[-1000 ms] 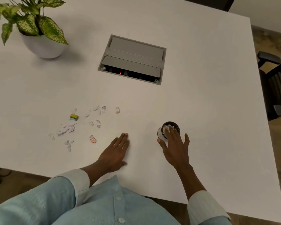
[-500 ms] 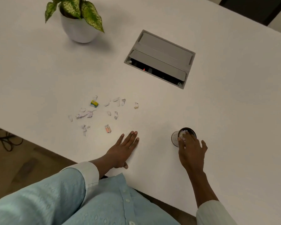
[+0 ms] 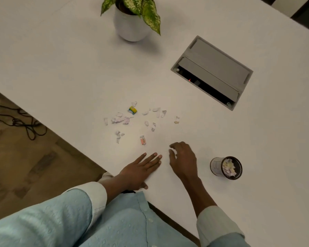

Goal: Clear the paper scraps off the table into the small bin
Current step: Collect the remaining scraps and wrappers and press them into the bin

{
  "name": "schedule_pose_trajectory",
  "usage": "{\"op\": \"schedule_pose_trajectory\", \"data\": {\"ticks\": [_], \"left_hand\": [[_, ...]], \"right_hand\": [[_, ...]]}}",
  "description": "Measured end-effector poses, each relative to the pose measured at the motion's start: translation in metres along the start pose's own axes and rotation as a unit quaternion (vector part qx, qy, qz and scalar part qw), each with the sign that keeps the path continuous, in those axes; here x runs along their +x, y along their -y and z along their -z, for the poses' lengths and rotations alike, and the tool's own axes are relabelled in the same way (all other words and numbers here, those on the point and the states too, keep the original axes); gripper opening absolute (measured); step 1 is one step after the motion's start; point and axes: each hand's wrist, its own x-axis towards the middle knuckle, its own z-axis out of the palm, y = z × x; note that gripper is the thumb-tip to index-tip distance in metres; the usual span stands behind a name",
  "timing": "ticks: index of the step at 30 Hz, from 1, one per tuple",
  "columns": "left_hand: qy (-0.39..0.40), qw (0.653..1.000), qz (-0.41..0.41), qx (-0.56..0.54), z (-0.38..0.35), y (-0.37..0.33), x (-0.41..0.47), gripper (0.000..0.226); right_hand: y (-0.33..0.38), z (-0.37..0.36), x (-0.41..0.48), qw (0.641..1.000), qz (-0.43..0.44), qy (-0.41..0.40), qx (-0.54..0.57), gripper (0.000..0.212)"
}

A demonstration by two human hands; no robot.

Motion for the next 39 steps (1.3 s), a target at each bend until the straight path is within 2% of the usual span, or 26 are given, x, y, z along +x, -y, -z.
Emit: {"op": "schedule_pose_trajectory", "data": {"ticks": [6, 11, 19, 24, 29, 33, 37, 39], "left_hand": [[0.029, 1.0, 0.008, 0.006, -0.007, 0.006, -0.002, 0.116], [0.068, 0.998, 0.012, 0.011, -0.005, 0.007, 0.0, 0.11], [0.08, 0.996, 0.001, 0.036, 0.001, 0.012, -0.001, 0.11], [0.066, 0.997, -0.001, 0.035, -0.001, 0.011, -0.002, 0.117], [0.031, 0.999, -0.004, 0.007, -0.001, 0.012, -0.005, 0.134], [0.021, 1.0, -0.009, 0.005, 0.003, 0.012, -0.006, 0.136], [0.022, 1.0, -0.01, 0.011, 0.009, 0.009, -0.007, 0.134], [0.023, 1.0, -0.011, 0.011, 0.01, 0.007, -0.008, 0.132]], "right_hand": [[0.035, -0.048, 0.039, 0.989, 0.017, 0.144, -0.006, 0.042], [0.061, -0.073, 0.063, 0.981, 0.058, 0.181, -0.047, 0.057], [0.077, -0.084, 0.072, 0.975, 0.11, 0.16, -0.109, 0.024], [0.055, -0.075, 0.062, 0.99, 0.027, 0.137, -0.027, 0.015], [0.017, -0.05, 0.04, 0.988, -0.12, 0.027, 0.095, 0.011], [-0.021, -0.012, 0.013, 0.97, -0.167, -0.099, 0.147, 0.015], [-0.066, 0.037, -0.024, 0.943, -0.198, -0.22, 0.152, 0.017], [-0.089, 0.06, -0.042, 0.93, -0.223, -0.267, 0.12, 0.016]]}}
